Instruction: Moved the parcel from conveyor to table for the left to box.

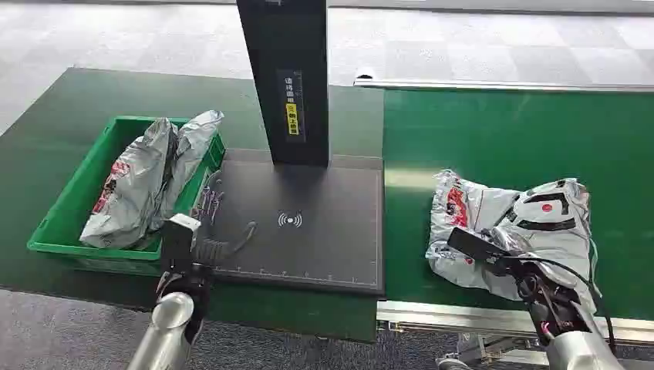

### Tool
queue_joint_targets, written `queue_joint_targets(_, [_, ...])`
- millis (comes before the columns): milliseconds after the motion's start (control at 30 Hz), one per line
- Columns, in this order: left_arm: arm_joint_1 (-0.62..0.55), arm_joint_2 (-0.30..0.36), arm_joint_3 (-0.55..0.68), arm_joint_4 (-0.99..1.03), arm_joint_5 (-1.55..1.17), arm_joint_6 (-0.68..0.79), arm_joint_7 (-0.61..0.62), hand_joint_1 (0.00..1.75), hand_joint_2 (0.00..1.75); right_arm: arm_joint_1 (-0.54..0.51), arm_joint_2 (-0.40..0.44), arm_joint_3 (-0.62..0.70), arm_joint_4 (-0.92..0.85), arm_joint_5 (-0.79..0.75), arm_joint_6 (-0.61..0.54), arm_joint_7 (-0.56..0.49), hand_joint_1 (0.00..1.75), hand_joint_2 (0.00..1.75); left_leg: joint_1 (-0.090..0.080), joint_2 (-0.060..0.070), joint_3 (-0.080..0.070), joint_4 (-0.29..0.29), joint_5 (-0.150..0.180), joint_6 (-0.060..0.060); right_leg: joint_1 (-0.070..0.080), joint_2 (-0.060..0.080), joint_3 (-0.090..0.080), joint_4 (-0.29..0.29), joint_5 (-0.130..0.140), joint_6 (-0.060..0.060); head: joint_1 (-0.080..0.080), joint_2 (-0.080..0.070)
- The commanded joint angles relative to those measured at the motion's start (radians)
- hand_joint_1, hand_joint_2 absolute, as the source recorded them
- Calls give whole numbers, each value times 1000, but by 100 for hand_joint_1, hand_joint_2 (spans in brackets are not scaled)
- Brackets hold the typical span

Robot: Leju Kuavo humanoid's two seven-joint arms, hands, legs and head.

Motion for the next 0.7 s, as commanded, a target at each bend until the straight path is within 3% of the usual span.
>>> queue_joint_targets(33, [42, 18, 25, -52, 2, -11, 7, 0, 175, 169, 54, 36, -387, -232, -5, -187, 175, 175, 0, 2, 1, -1, -1, 0, 0, 2, 0, -1, 0, 0, 0, 0])
queue_joint_targets(167, [61, 17, 37, -80, 2, -13, 8, 0, 175, 169, 94, 35, -492, -313, -16, -191, 175, 175, 0, 5, 0, -1, -2, 0, 0, 6, -1, 0, 0, 0, 0, 0])
queue_joint_targets(300, [64, 12, 44, -71, -6, -15, -10, 0, 175, 164, 175, -23, -584, -470, -83, -299, 175, 175, 0, 6, 0, -1, -1, 0, 0, 6, -2, 0, 0, -1, 0, 0])
queue_joint_targets(500, [52, 0, 42, -62, -14, 29, -58, 0, 175, 240, 291, -113, -805, -631, -240, -463, 175, 175, 0, 2, -1, -1, -1, 0, 0, 2, -2, 0, -1, 0, 0, 0])
queue_joint_targets(667, [-1, 7, 20, -24, 10, 45, -73, 0, 175, 257, 309, -49, -867, -627, -283, -538, 175, 175, 0, 0, -1, -1, -1, 0, 0, 0, -2, 0, -1, 0, 0, 0])
queue_joint_targets(700, [-17, 16, 8, -1, 26, 27, -72, 0, 175, 252, 286, 3, -856, -516, -321, -555, 175, 175, 0, 0, -1, -1, -1, 0, 0, 1, -2, 0, -1, 0, 0, 0])
